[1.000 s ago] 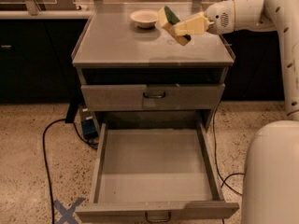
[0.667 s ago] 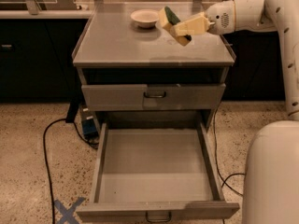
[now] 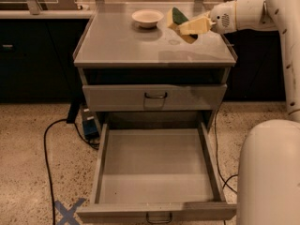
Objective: Pick sponge from middle drawer and place on counter
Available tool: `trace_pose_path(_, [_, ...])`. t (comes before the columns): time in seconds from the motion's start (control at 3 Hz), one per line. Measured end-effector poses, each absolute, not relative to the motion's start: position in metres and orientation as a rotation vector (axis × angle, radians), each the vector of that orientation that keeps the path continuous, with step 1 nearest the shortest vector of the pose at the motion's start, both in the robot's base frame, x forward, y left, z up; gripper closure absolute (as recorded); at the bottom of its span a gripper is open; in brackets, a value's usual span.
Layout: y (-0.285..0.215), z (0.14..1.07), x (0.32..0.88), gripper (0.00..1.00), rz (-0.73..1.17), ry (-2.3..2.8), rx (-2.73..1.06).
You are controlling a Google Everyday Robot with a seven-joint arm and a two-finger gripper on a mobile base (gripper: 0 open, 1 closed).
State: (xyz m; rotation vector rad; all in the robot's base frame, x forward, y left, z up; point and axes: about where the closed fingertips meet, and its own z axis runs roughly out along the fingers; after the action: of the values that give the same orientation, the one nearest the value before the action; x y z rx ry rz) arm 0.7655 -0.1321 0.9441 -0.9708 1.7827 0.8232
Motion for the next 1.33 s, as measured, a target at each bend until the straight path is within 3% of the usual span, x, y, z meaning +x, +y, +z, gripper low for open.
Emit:
trace_pose_path(0.67, [-0.178,0.916,0.833,1.00,0.529,1.899,-0.754])
trace_pose_path(1.33, [-0.167,0.880,0.853,1.00,0.461,2.034,-0.741])
